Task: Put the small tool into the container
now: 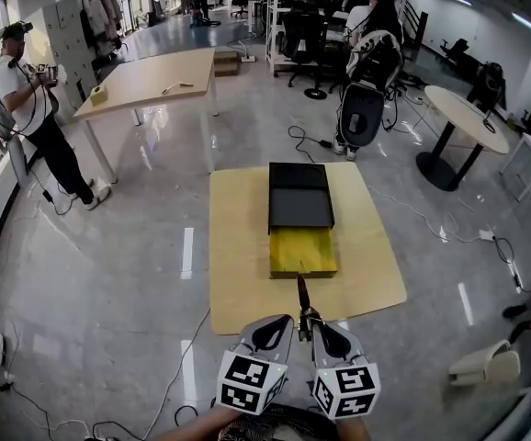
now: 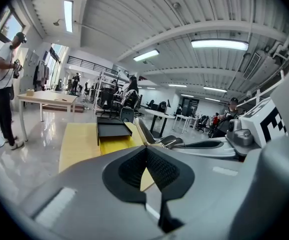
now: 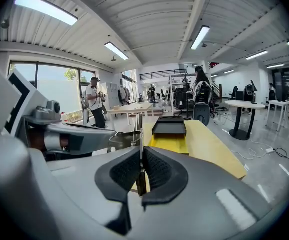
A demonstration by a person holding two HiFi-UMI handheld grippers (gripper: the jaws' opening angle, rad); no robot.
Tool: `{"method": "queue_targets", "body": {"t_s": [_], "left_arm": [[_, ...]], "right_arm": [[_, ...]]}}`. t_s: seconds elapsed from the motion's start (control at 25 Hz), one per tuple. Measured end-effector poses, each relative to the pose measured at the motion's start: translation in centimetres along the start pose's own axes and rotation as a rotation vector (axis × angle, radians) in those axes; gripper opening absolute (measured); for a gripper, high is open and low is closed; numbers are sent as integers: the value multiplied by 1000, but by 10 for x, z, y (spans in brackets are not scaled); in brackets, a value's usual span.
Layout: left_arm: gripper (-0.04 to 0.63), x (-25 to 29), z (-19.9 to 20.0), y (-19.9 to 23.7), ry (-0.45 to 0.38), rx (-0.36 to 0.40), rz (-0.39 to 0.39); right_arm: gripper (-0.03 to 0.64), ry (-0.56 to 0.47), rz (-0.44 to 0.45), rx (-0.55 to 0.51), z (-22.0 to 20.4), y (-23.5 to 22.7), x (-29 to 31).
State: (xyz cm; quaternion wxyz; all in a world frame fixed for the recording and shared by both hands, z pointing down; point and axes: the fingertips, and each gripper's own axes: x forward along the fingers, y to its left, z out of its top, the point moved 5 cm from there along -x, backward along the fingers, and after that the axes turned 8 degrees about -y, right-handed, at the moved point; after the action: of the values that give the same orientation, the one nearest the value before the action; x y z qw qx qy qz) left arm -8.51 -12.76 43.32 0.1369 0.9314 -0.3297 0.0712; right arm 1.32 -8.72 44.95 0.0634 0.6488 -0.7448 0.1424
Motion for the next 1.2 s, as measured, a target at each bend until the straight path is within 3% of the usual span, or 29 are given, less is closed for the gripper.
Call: {"method": "queue_targets", "body": {"t_s": [0.12,0.28,0.44,0.6,0.8,0.92,1.04,1.2], "left_arm": [[12,11,-2,39,5,-7,2],[12,31,32,102,11,-15,7],[12,54,13,96,13,-17,26],[12,94,54,155,13,-15,46],[12,175,52,168,18,-24,71],[12,234,88,193,23,-34,81],[12,328,131,225,24,-45,92],[12,383,132,245,27,-62,109]], "right_arm": [[9,5,2,-3,-2,11,39],[9,20,8,-8,31,27,105],[9,26,27,-9,12,1,114],[9,33,46,-18,52,-1,185],[9,50,73,-34,51,-66,240],[9,63,84,-49,88,-103,292],[9,79,96,-82,135,-165,370],[9,101,115,-146,140,-201,417]]}}
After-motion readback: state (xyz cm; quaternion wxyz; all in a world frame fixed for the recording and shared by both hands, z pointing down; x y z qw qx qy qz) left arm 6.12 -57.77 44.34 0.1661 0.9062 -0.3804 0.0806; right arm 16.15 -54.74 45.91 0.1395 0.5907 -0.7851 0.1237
